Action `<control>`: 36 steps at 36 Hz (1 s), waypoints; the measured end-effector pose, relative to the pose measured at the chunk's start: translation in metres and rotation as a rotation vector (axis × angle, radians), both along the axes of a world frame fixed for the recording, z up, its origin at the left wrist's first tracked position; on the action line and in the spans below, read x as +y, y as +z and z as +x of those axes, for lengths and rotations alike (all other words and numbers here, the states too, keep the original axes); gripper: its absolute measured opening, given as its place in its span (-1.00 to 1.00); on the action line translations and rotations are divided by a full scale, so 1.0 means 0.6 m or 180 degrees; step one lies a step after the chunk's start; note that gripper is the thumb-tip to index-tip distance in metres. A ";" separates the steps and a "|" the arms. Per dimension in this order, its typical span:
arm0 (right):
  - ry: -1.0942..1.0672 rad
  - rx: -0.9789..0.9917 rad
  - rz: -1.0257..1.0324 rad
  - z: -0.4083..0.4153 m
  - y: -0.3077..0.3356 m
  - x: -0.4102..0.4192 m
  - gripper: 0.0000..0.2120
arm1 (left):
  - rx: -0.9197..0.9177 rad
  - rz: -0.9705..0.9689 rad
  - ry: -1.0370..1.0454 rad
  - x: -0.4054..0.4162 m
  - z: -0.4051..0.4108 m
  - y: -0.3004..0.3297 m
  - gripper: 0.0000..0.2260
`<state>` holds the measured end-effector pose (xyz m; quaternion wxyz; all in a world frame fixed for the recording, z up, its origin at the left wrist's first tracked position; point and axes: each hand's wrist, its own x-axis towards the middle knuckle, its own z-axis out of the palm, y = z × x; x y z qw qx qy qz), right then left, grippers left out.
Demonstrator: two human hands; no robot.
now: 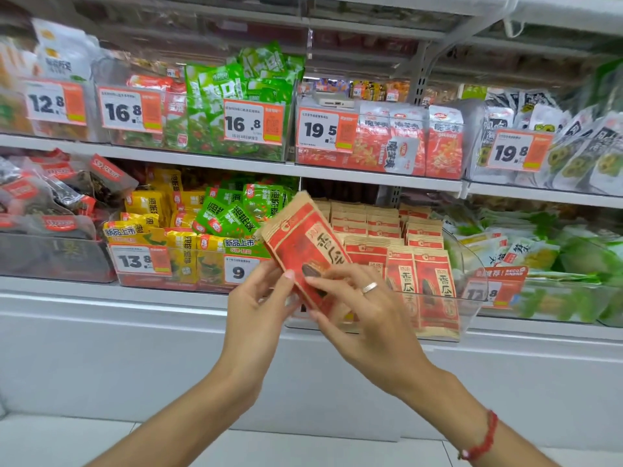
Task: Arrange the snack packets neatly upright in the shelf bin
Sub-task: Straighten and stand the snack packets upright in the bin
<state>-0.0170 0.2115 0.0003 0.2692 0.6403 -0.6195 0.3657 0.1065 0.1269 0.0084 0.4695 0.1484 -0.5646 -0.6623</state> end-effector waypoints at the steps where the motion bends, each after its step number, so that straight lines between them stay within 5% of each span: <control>1: 0.0032 -0.0057 0.0005 -0.001 0.003 0.002 -0.67 | 0.0002 -0.0121 0.0084 -0.004 0.000 0.000 -0.82; 9: 0.0091 -0.1027 -0.0516 -0.009 0.086 0.009 -0.34 | -0.0475 -0.1451 0.0555 -0.022 -0.011 0.012 -0.82; 12: 0.0365 -0.1693 -0.0076 -0.020 0.112 0.008 -0.49 | -0.0557 -0.1701 0.0594 -0.033 -0.022 0.032 -0.81; 15: 0.0422 -0.1818 0.0055 -0.039 0.130 0.007 -0.70 | -0.0724 -0.2095 0.0738 -0.053 -0.034 0.051 -0.78; 20: 0.0435 -0.1837 -0.0058 -0.074 0.144 -0.008 -0.77 | -0.1424 -0.2801 0.1325 -0.102 -0.046 0.052 -0.71; 24: 0.0484 -0.2119 -0.0308 -0.103 0.162 -0.020 -0.79 | -0.1624 -0.2565 0.1419 -0.136 -0.049 0.038 -0.68; 30: 0.0573 -0.2055 -0.0346 -0.137 0.182 -0.054 -0.78 | -0.0970 -0.1755 0.0949 -0.164 -0.065 0.085 -0.68; 34: 0.0645 -0.1756 0.0327 -0.147 0.159 -0.099 -0.73 | -0.1325 -0.2414 0.0581 -0.177 -0.084 0.116 -0.37; 36: 0.0650 -0.1646 0.0599 -0.151 0.138 -0.114 -0.74 | -0.1593 -0.2794 0.0382 -0.187 -0.092 0.118 -0.43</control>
